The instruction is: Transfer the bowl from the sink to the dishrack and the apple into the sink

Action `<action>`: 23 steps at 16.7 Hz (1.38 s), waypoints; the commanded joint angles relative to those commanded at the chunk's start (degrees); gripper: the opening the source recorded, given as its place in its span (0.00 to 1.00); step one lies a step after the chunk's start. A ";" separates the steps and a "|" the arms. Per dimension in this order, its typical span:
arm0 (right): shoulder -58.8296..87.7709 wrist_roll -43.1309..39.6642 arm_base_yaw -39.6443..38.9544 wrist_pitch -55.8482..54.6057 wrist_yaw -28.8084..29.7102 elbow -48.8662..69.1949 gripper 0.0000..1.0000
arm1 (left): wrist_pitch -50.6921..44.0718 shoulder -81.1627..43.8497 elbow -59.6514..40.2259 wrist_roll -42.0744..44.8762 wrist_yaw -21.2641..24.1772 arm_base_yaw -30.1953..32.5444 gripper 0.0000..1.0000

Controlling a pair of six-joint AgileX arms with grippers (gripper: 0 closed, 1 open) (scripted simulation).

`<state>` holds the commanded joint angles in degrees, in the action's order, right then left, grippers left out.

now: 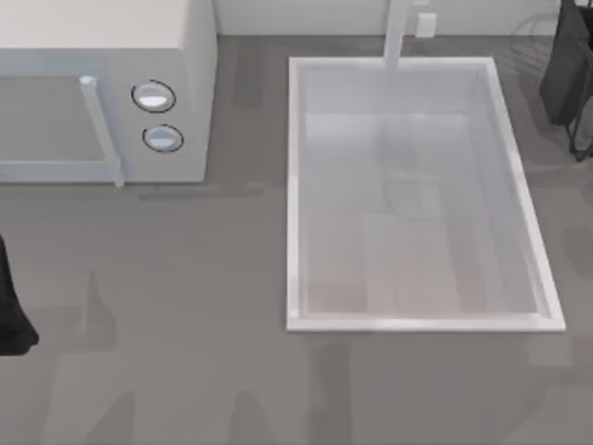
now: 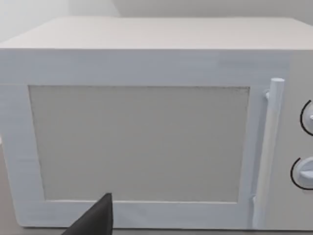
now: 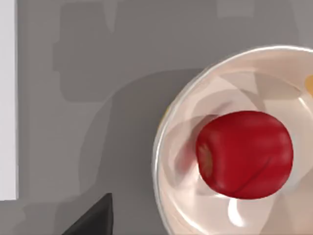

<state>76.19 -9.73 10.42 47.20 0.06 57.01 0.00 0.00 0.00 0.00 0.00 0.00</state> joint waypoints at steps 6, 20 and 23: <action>23.01 -2.80 2.91 13.36 0.00 16.14 1.00 | 0.00 0.00 0.00 0.00 0.00 0.00 1.00; 30.59 -3.14 3.15 6.73 -0.01 13.66 1.00 | 0.00 0.00 0.00 0.00 0.00 0.00 1.00; 33.97 -3.04 3.22 -1.67 0.01 9.25 1.00 | 0.00 0.00 0.00 0.00 0.00 0.00 1.00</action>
<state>110.16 -12.77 13.64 45.53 0.07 66.26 0.00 0.00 0.00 0.00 0.00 0.00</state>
